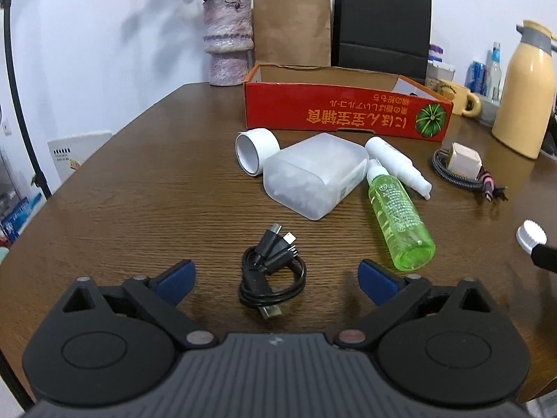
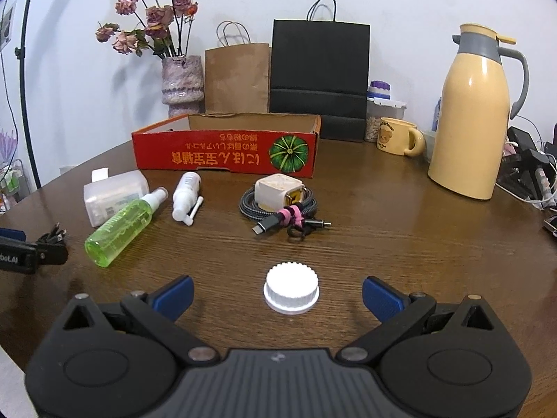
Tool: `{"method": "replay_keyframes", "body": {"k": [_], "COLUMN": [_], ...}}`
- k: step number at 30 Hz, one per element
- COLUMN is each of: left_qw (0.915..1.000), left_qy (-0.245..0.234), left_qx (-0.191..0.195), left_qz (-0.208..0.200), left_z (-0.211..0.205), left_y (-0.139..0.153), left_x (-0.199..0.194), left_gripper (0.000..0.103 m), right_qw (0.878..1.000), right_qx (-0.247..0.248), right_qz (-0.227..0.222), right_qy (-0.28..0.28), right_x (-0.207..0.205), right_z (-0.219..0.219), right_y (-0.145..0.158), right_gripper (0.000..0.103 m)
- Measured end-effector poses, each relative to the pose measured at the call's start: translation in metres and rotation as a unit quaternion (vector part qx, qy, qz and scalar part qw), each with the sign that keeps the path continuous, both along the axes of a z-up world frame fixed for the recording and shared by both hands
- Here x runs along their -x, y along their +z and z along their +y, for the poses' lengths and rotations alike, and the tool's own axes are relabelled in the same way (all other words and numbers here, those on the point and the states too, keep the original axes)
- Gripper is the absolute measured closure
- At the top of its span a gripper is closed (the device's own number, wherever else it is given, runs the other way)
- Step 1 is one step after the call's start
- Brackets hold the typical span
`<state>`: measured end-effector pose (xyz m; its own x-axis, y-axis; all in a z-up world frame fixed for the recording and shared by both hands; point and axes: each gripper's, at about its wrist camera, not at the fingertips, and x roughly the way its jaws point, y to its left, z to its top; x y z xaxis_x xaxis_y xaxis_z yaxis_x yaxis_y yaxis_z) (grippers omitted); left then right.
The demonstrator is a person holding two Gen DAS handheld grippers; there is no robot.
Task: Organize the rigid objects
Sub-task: 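Move both tools back toward the items on the table, then grasp the black USB cable with the left gripper while the right grasps the white cap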
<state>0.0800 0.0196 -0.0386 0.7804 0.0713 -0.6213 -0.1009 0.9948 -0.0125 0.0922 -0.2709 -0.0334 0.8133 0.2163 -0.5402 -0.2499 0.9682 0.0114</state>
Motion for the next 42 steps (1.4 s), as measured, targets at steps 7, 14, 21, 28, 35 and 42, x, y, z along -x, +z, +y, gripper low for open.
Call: {"method": "replay_keyframes", "body": {"k": [7,14,21,28,35,42], "left_qw": [0.9998,0.9995,0.9992,0.9987,0.9986,0.9983], "left_qy": [0.009,0.010,0.015,0.018,0.016,0.015], "left_qx": [-0.002,0.009,0.017,0.019,0.022,0.023], "left_qz": [-0.019,-0.028,-0.034,-0.042,-0.045,-0.053], "left_z": [-0.003,0.001,0.006,0.012,0.013,0.013], "left_y": [-0.002,-0.002,0.001,0.007,0.009,0.013], "left_x": [0.003,0.004,0.005,0.004,0.003,0.002], "left_gripper": [0.063,0.065,0.065,0.065,0.066,0.066], "right_qw": [1.000,1.000,1.000,1.000,1.000,1.000], "right_qx": [0.002,0.003,-0.002,-0.006,-0.009,-0.012], "right_qz": [0.006,0.012,0.014,0.021,0.021,0.018], "right_qy": [0.002,-0.001,-0.005,-0.019,-0.013,-0.008], "right_x": [-0.003,-0.007,-0.014,-0.025,-0.029,-0.029], "right_z": [0.002,0.002,0.001,-0.001,0.001,0.003], "right_y": [-0.003,-0.006,-0.009,-0.012,-0.015,-0.011], "right_gripper": [0.000,0.000,0.000,0.015,0.063,0.064]}}
